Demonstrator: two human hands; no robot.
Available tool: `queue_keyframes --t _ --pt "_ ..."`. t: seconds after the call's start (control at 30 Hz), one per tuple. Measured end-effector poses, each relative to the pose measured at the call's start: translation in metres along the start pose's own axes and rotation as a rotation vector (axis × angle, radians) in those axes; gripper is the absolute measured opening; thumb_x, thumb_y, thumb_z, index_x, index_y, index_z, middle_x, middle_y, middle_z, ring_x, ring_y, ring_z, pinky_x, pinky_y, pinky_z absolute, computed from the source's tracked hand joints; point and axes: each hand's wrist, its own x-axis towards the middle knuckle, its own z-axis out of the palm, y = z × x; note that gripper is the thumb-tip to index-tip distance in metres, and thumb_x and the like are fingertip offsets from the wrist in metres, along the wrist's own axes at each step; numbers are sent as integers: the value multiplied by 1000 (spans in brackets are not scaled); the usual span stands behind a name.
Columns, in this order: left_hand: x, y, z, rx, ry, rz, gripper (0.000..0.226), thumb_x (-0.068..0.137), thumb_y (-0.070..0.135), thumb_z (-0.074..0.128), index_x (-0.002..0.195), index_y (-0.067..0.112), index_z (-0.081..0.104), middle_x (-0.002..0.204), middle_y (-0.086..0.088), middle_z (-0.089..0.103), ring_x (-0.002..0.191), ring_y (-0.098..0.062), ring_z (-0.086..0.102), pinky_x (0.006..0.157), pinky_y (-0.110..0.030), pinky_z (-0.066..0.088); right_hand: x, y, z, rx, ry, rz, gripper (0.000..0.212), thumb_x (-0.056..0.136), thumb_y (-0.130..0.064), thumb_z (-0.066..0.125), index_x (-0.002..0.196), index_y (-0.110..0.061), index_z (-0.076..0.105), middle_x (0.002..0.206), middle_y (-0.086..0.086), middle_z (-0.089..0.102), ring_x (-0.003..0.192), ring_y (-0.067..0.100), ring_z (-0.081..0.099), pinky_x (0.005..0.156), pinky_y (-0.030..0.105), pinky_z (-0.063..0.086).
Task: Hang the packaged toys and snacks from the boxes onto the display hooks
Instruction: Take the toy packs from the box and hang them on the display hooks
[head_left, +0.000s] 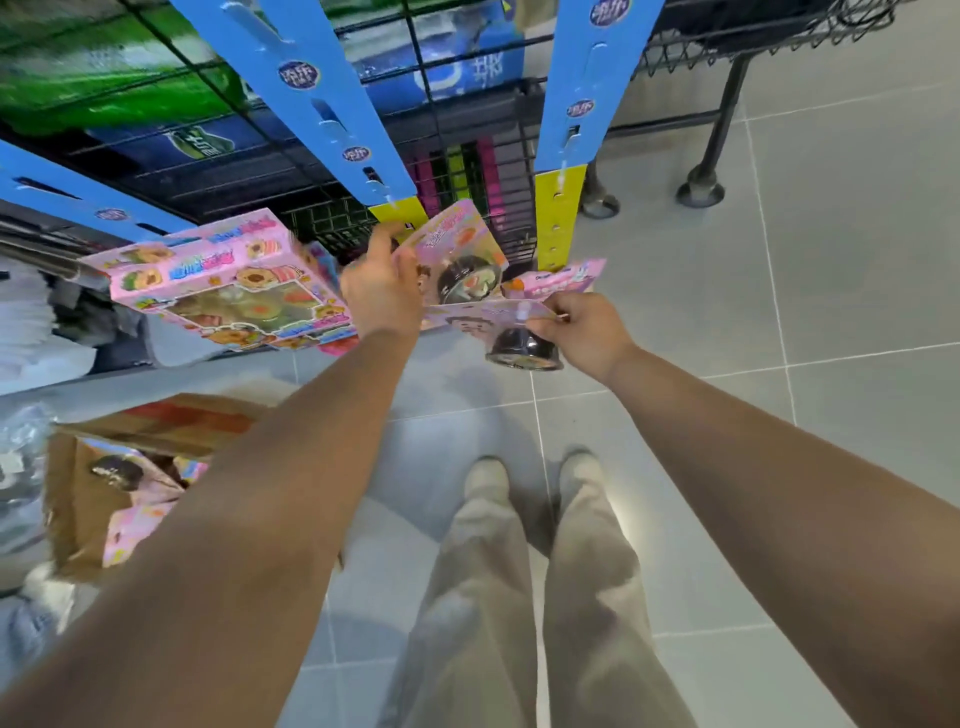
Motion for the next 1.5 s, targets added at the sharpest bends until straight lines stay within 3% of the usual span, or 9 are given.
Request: queue_keyframes --t 0.13,0.3,0.47,0.57,0.87,1.03,1.23,1.37,1.5 --pt "5 -3 3 29 30 77 23 91 17 49 107 12 63 81 -17 69 78 -34 62 69 -38 47 8 -9 -6 -35 -1 -46 11 90 -15 60 86 -6 64 73 6 50 78 18 45 52 8 32" --pt "9 1 0 71 32 5 22 93 19 49 108 14 65 106 -9 67 110 -29 52 92 -36 35 12 -14 -5 -40 30 -73 16 89 -10 60 73 -8 61 69 -2 49 80 16 44 53 3 32" --pt "12 12 -1 141 14 -105 23 93 22 46 106 20 65 113 -3 64 117 -27 44 99 -41 28 12 -15 -3 -9 68 -72 8 90 -11 59 83 -12 61 76 5 52 80 17 46 58 24 28" --pt "11 17 -1 163 22 -122 22 92 17 45 103 20 64 112 -3 63 114 -27 46 100 -43 29 9 -18 -2 -33 67 -83 22 91 -11 59 69 -14 54 81 7 52 79 17 45 50 11 31" --pt "24 -6 -13 384 -98 256 25 92 23 48 108 9 63 106 -14 66 102 -32 59 88 -36 40 11 -16 4 -28 71 -90 17 90 -10 59 73 -11 59 67 3 53 76 18 46 51 10 33" --pt "16 -3 -10 193 -55 119 22 93 21 51 107 12 65 106 -10 67 98 -29 62 77 -34 47 14 -15 9 -35 94 -93 14 90 -12 60 90 1 67 80 7 56 78 18 49 57 17 35" --pt "2 -8 -8 21 -38 88 25 94 16 49 116 5 53 115 -13 62 116 -33 52 111 -47 30 15 -14 5 -42 123 -62 17 90 -15 58 97 -3 68 84 9 60 82 21 54 72 27 41" --pt "-7 -14 -12 57 -33 166 30 95 8 40 119 2 59 130 -19 51 124 -34 43 107 -41 35 17 -16 5 71 189 -22 22 90 -17 58 104 -3 68 97 15 69 92 27 62 90 40 51" --pt "-19 -5 -22 -212 91 108 38 95 18 32 111 0 61 115 -18 58 109 -28 53 95 -44 44 19 -33 13 146 197 -5 21 89 -19 59 91 2 63 88 13 64 85 25 59 84 36 50"
